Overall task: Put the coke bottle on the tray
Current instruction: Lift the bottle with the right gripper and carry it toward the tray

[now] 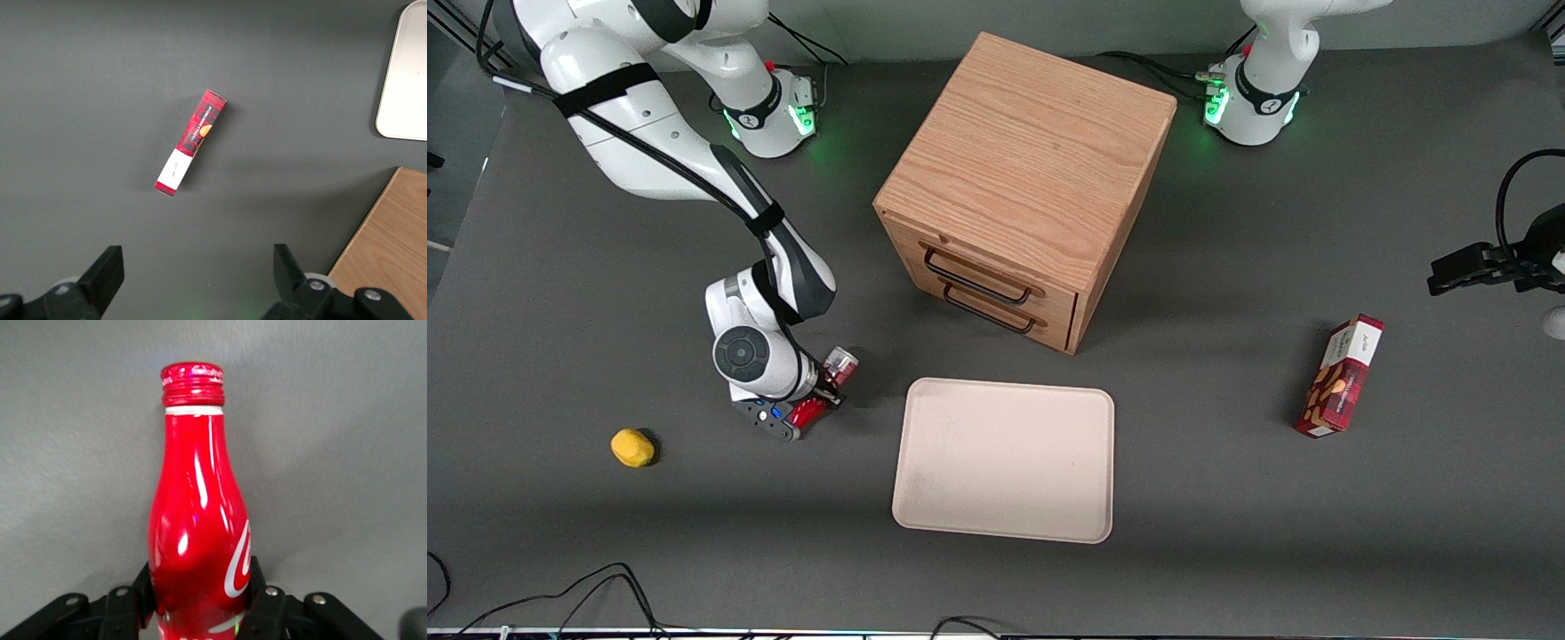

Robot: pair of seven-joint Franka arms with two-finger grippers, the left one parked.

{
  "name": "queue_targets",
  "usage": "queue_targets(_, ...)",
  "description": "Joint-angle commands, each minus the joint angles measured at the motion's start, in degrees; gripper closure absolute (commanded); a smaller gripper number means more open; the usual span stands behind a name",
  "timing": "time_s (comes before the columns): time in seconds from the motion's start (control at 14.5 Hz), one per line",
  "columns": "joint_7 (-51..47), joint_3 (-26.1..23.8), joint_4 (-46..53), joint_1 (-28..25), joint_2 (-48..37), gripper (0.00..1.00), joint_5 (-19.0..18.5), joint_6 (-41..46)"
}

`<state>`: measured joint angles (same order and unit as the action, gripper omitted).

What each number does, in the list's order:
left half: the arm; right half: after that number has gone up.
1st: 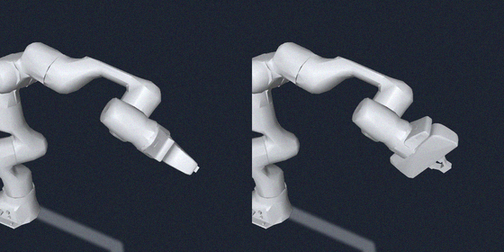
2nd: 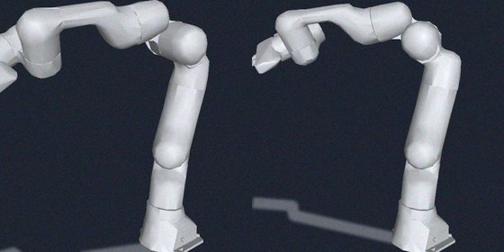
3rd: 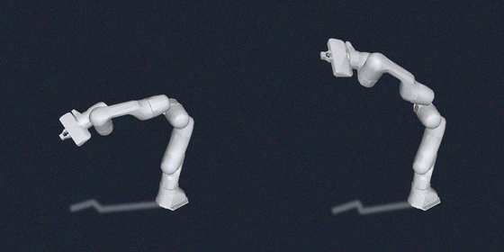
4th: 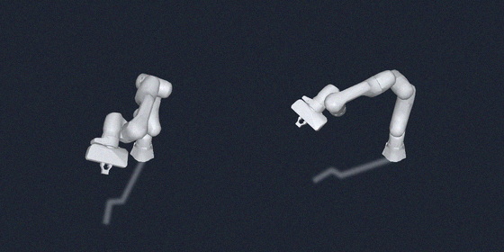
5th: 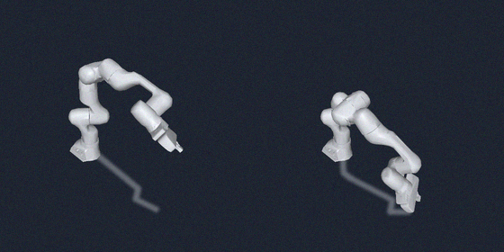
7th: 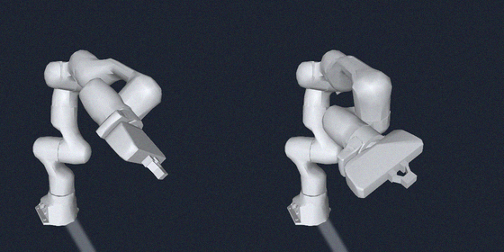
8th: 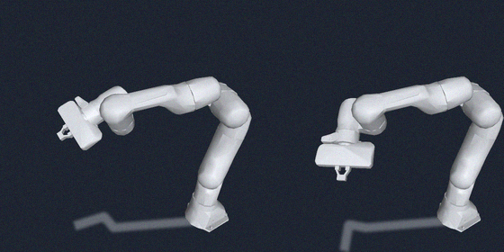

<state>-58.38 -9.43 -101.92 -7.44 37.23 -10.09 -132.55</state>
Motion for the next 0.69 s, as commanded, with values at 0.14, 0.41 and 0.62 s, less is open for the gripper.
queue_targets(0.14,1.07,-1.38,3.90,2.15,-8.91,1.00,-0.38,14.31)
queue_targets(0.41,9.05,-3.41,13.73,4.89,-14.54,1.00,4.36,30.55)
queue_targets(0.62,13.73,-3.14,27.43,5.68,-14.29,1.00,6.39,45.50)
